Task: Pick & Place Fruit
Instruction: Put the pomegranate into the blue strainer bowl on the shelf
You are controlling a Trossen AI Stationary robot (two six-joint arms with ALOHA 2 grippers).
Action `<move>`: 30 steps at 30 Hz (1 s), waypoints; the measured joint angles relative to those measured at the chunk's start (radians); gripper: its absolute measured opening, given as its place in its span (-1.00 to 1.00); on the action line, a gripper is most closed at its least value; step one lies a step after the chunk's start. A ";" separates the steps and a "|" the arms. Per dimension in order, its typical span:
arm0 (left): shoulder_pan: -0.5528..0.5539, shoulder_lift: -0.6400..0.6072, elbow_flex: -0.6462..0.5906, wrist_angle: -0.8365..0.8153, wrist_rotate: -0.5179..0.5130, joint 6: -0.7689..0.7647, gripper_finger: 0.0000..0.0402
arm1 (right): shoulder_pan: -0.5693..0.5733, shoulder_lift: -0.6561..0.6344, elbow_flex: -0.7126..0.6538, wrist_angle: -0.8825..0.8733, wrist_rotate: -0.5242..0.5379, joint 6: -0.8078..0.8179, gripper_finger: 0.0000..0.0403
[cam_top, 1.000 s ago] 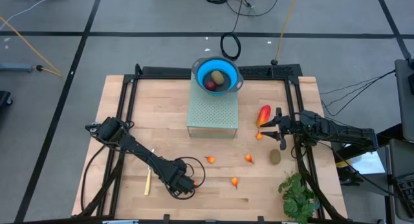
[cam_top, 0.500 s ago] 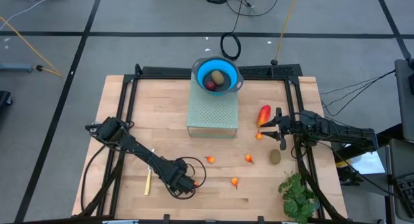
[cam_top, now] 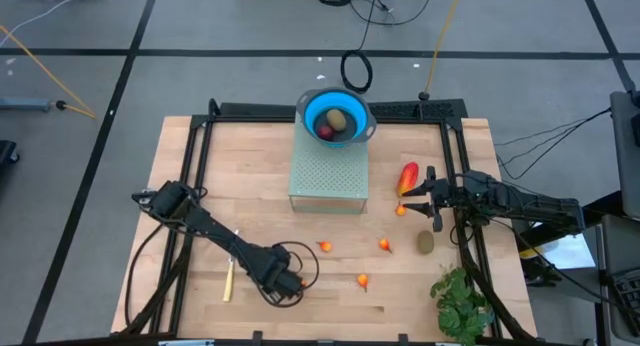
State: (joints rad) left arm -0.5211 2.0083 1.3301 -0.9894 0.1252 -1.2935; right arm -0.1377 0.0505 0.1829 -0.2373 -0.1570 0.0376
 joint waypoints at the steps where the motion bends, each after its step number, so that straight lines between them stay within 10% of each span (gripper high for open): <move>1: 0.000 0.001 0.003 -0.002 0.009 0.000 -0.04 | 0.000 0.000 0.000 0.000 0.000 0.000 -0.31; 30: 0.186 0.002 0.481 -0.187 0.109 0.376 -0.03 | 0.000 0.000 0.000 0.000 0.000 0.002 -0.31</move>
State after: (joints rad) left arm -0.3348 2.0102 1.8114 -1.1766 0.2341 -0.9179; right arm -0.1375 0.0509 0.1829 -0.2375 -0.1570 0.0395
